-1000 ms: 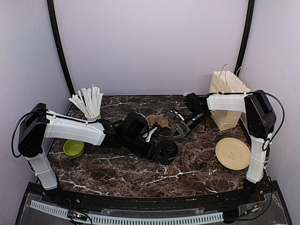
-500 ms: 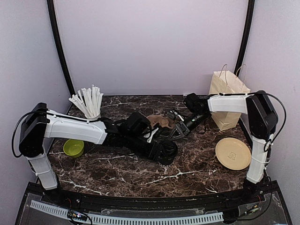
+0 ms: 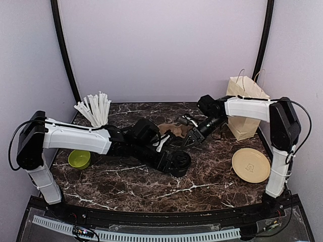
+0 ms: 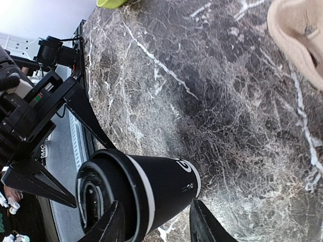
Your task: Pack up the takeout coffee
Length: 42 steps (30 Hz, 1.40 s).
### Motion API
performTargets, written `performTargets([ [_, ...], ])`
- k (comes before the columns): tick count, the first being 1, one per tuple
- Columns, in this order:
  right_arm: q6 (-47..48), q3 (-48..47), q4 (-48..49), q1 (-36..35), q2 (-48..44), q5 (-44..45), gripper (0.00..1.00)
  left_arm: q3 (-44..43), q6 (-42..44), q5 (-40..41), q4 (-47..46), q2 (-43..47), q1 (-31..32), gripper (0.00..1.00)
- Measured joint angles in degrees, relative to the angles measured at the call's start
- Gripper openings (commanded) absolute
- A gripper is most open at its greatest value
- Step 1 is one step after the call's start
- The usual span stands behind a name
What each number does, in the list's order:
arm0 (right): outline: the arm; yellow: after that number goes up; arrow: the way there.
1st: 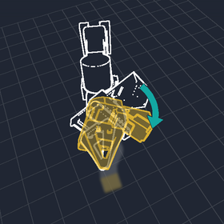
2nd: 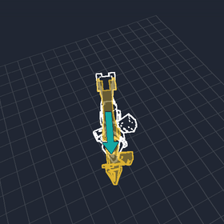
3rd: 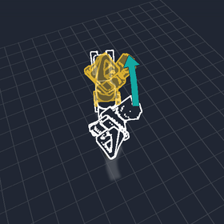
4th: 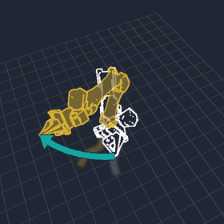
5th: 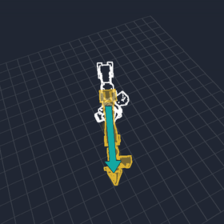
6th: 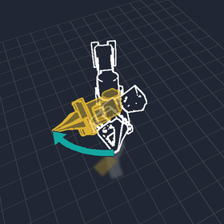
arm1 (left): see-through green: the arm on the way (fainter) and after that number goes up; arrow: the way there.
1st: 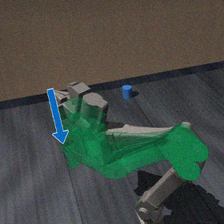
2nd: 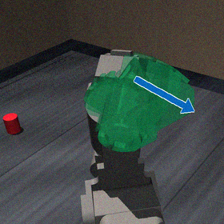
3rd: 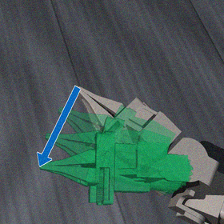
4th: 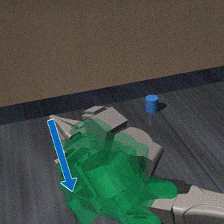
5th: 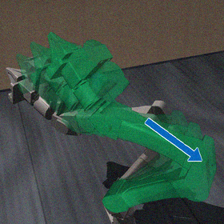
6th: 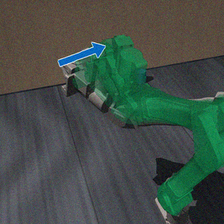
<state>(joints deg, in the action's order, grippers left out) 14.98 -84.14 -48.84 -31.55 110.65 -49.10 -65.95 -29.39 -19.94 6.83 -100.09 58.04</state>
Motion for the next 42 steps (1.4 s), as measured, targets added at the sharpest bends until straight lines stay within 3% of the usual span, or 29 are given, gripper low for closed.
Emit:
performTargets([
  [10, 2.3, -0.3, -2.6, 1.7, -5.5, 1.0, 0.5, -1.5, 2.7, 0.5, 2.3, 5.3, 0.0, 0.78],
  [18, 3.8, 13.9, -1.0, 2.2, -15.0, 2.6, 0.55, -4.2, 3.0, 4.4, 4.4, 5.8, -3.4, 0.73],
  [24, 4.1, 17.7, 0.1, 1.0, -14.7, 2.5, 0.56, -4.1, 1.5, 3.8, -0.6, 4.3, -7.3, 0.7],
  [42, 4.9, 15.3, 0.9, -1.0, -9.8, -0.2, 0.59, -0.9, -0.2, -4.4, -10.0, -4.0, -7.2, 0.63],
])
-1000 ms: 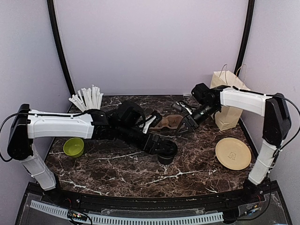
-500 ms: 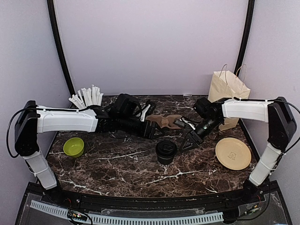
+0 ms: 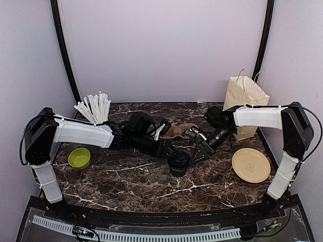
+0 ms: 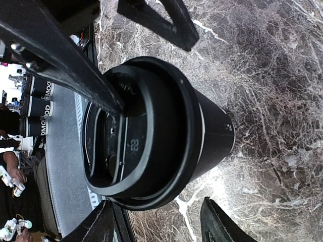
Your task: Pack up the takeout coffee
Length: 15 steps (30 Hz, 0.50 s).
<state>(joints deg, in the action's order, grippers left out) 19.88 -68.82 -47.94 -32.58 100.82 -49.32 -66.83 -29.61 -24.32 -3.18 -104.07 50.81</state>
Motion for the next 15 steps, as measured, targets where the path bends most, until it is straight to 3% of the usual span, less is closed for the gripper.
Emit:
performTargets([
  [15, -2.2, -1.9, -1.8, 0.0, 3.3, -1.2, 0.58, 4.9, -3.5, -2.3, -9.2, -0.2, 0.0, 0.58],
])
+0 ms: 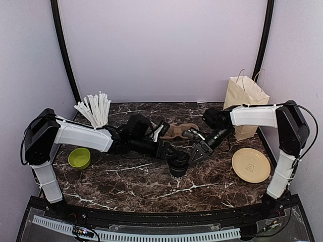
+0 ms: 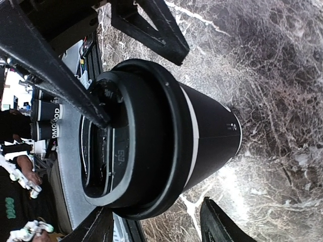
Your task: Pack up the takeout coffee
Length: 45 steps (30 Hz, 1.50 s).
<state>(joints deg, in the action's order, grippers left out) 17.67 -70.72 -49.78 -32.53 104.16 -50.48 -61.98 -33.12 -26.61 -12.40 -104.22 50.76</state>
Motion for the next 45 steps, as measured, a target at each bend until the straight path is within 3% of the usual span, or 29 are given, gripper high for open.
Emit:
performTargets([
  [11, -5.9, -1.9, -2.6, -0.2, 0.5, 4.3, 0.55, 0.5, -0.7, 0.5, -0.7, 0.2, 0.0, 0.61],
  [18, -0.4, -7.9, -4.3, -0.3, 0.5, 7.1, 0.59, -0.7, 1.5, 1.2, 5.2, 2.2, 0.2, 0.74],
  [25, 4.7, -9.9, -6.0, 0.3, -5.2, 8.2, 0.59, -8.4, 6.7, 5.6, 14.9, 5.3, 0.3, 0.79],
  [31, 7.8, -9.7, -7.0, 3.3, -11.6, 10.4, 0.6, -9.5, 20.6, 11.6, 19.2, 11.4, 1.9, 0.85],
  [36, 10.4, -6.1, -3.1, 10.8, -26.3, 10.1, 0.62, -9.6, 34.7, 12.4, 21.3, 14.8, 4.3, 0.87],
  [40, 11.2, 2.1, 1.4, 14.1, -38.9, 9.6, 0.62, -13.1, 43.1, 11.9, 27.4, 12.7, 4.9, 0.87],
  [45, 11.1, 9.7, 4.2, 18.6, -44.2, 8.4, 0.63, -18.5, 49.3, 12.9, 32.5, 6.7, 5.8, 0.87],
])
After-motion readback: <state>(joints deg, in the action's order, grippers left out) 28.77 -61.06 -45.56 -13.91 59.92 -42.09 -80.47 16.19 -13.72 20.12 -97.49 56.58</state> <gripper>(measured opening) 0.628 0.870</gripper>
